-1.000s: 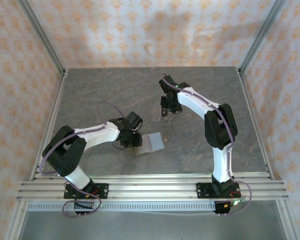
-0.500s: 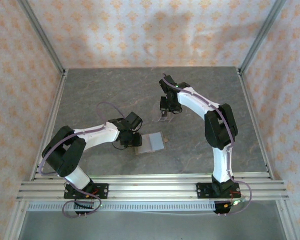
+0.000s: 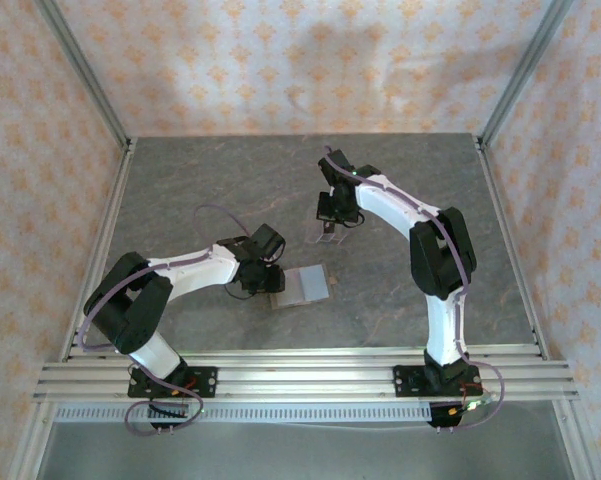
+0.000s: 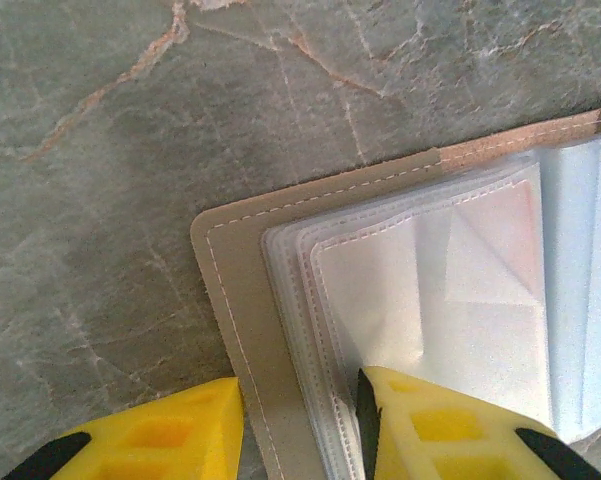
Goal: Put the credit cards into the card holder
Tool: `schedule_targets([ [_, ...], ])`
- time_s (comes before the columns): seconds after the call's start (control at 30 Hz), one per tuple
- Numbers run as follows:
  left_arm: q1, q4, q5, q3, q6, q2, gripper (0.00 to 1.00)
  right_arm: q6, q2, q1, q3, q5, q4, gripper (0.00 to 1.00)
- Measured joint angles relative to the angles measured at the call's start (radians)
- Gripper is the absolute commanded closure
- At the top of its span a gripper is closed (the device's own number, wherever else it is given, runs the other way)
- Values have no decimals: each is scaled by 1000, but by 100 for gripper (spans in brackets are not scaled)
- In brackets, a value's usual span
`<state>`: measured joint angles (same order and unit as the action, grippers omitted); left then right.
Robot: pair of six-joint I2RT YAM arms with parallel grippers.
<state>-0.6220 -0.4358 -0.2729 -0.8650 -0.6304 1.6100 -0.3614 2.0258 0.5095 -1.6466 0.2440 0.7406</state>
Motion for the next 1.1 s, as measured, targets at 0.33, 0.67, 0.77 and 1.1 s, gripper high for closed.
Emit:
schedule_targets([
  [0.33, 0, 8, -1, 3, 0, 0, 65, 0, 0, -3, 0, -82, 18, 77],
  [0.67, 0, 8, -1, 3, 0, 0, 66, 0, 0, -3, 0, -64, 23, 81],
  [0.77, 0, 8, -1, 3, 0, 0, 66, 0, 0, -3, 0, -49, 22, 82],
  [1.1, 0, 8, -1, 3, 0, 0, 67, 0, 0, -3, 0, -20, 22, 87],
])
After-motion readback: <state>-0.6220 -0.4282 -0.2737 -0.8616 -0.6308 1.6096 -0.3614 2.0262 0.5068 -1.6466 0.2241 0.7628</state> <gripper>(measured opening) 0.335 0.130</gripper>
